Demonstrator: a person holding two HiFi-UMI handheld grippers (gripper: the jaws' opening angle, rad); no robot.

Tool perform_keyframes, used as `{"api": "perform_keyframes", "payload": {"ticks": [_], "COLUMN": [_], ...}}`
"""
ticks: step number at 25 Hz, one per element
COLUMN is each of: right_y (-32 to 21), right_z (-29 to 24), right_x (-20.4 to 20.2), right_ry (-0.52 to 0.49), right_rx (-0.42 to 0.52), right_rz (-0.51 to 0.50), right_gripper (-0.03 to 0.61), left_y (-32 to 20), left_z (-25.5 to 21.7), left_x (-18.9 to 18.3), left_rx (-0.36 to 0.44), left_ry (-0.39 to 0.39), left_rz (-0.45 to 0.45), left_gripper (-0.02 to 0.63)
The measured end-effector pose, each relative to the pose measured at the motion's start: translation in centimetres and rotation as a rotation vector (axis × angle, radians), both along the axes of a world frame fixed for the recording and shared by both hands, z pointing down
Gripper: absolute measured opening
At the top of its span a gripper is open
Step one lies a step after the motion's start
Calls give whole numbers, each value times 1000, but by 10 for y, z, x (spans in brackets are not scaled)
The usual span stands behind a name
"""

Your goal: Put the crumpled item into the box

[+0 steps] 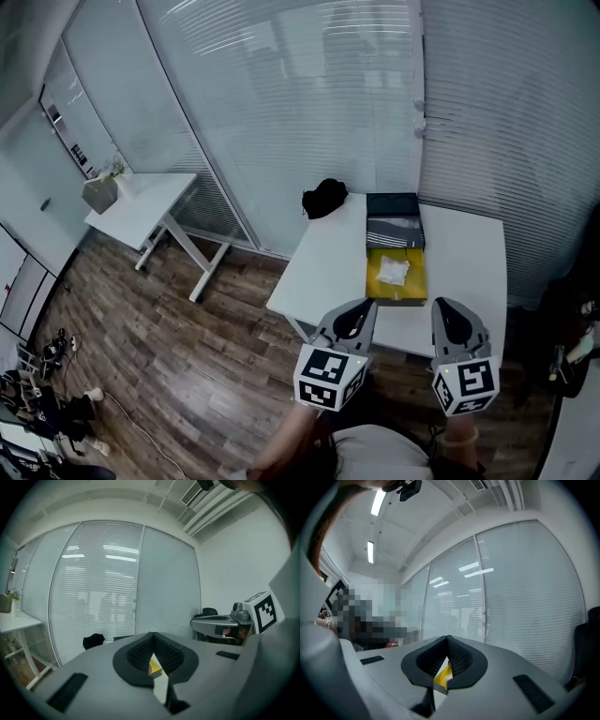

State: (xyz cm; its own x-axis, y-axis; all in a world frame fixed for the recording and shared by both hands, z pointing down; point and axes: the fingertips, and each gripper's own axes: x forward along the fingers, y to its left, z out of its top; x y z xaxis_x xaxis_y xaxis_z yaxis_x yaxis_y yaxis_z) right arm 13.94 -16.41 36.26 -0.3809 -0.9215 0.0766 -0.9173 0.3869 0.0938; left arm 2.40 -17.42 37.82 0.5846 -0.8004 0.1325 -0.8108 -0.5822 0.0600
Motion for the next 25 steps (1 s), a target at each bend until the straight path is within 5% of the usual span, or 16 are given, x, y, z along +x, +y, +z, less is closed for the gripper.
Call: {"api": "perform_keyframes", "payload": {"ticks": [25], "right_y": [-31], "right_z": [8], "right_x": [-5], "right_ry": [13], "right_rx": [-28], "right_rz": [18], "right_gripper": [26], "left_y": [-25], "left_z": [9], "left_x": [-1], "left_rx": [-20], "left_ry": [-8], "left_rz": [15], "left_gripper": [15]}}
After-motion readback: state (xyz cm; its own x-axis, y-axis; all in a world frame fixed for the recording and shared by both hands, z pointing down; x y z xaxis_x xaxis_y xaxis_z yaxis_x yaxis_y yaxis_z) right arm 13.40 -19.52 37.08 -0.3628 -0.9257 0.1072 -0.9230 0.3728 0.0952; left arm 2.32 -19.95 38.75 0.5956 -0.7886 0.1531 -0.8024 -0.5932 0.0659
